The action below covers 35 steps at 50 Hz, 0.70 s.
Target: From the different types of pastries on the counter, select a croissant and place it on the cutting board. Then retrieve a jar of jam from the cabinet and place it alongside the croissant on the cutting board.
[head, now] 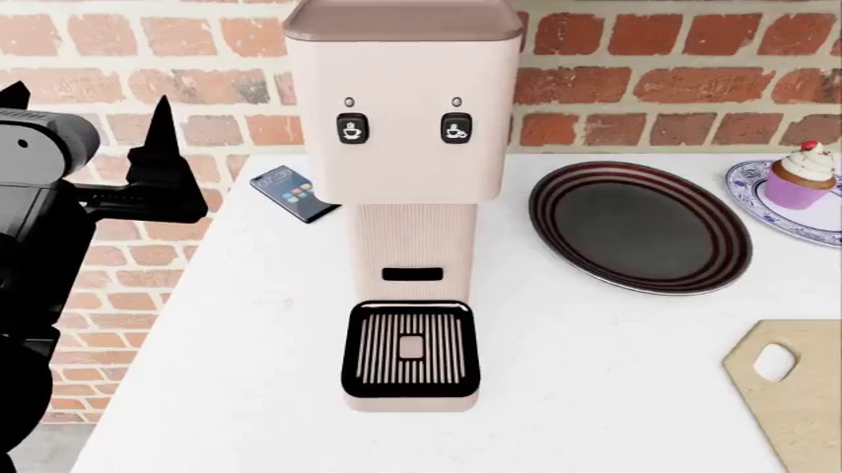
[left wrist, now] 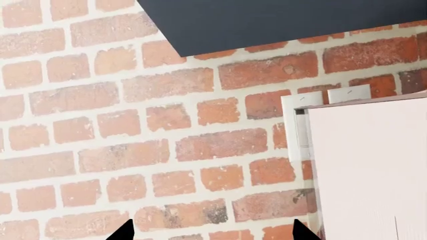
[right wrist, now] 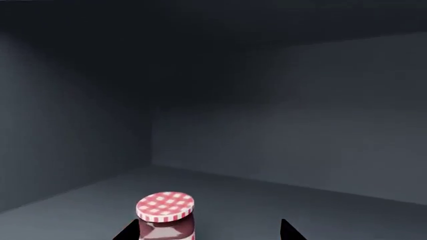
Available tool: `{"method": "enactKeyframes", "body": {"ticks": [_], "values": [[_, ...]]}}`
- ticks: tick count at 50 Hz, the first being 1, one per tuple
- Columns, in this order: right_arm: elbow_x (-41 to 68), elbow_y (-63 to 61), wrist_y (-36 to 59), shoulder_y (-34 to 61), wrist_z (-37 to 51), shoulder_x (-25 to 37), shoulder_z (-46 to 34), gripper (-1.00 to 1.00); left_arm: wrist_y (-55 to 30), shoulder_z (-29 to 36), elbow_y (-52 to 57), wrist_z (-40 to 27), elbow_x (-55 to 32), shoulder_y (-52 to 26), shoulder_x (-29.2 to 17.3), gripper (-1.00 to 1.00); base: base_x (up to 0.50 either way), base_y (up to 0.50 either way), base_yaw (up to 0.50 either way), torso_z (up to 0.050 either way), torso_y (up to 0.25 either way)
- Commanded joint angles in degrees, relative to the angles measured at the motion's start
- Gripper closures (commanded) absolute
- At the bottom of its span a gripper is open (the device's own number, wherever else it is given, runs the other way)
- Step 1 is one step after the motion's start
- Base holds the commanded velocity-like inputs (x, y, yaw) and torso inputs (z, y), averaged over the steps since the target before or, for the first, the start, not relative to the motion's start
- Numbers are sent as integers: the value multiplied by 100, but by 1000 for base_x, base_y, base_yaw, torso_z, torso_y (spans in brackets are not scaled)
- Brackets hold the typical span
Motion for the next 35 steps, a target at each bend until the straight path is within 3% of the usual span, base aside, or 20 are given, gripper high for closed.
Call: {"method": "enactKeyframes", "body": {"ticks": [1,11,21,35], "values": [[823,144,-201,-86,740,-89,-292,-100,40,191,-23,-16,-21,549,-13,-100,0,0,0,0,0],[2141,-263,204,-151,1430,-73,-275,-100,86,124,-50,0,-53,592,-48,-100,0,0,0,0,0],[2452,-188,-67,-337,1655,-33,-724,-100,52,161,-38,-34,-84,570,-57,-100,0,0,0,0,0],[2500,1631,-1385,164,1481,-84,-1622,-100,103,138,-57,-38,-123,614,-73,-100,0,0,0,0,0]]}}
